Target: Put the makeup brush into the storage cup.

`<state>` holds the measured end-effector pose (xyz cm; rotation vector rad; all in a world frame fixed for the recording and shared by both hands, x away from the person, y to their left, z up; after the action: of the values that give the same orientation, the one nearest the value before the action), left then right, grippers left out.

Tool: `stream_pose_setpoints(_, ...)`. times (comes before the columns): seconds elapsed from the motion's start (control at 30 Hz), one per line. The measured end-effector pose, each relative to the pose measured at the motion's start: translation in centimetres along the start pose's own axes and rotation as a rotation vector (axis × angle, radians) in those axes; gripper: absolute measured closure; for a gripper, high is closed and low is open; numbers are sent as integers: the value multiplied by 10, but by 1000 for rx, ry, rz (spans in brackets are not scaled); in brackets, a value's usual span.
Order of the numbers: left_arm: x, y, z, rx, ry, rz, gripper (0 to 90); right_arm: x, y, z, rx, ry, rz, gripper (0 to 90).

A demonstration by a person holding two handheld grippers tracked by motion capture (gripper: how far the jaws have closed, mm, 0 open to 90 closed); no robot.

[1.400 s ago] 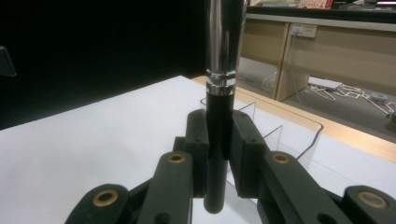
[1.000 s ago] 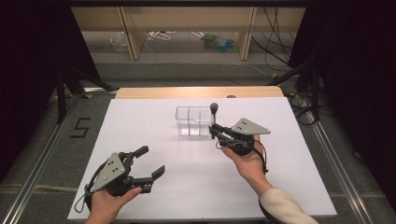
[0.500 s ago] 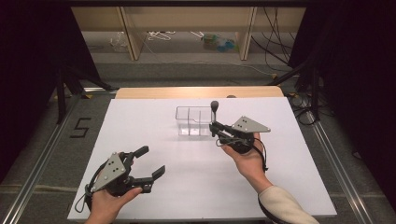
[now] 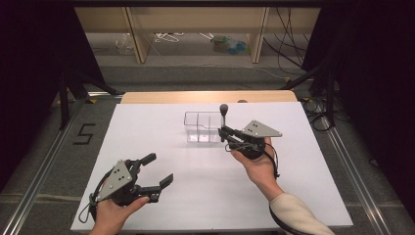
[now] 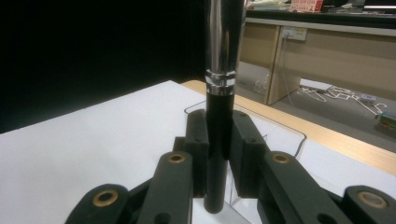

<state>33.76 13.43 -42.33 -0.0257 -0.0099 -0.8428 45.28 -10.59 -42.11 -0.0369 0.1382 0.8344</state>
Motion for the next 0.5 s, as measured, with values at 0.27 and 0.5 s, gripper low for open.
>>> stream_pose_setpoints(0.27,0,0,0,0,0,0,159,2,-2,1,2,4,-5,794)
stream_pose_setpoints(0.5,0,0,0,-3,0,0,159,4,-5,3,-5,3,-11,794)
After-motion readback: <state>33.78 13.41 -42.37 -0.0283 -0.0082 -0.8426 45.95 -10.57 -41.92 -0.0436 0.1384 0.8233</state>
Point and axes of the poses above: each handheld gripper's, and its own axes: x roughly forward along the jaws, z roughly out of its top, y roughly to its left, the point moved 7 cm from there along x, roughly forward along the jaws, and after that the axes turned 5 degrees about -y, right-handed, at the moved point
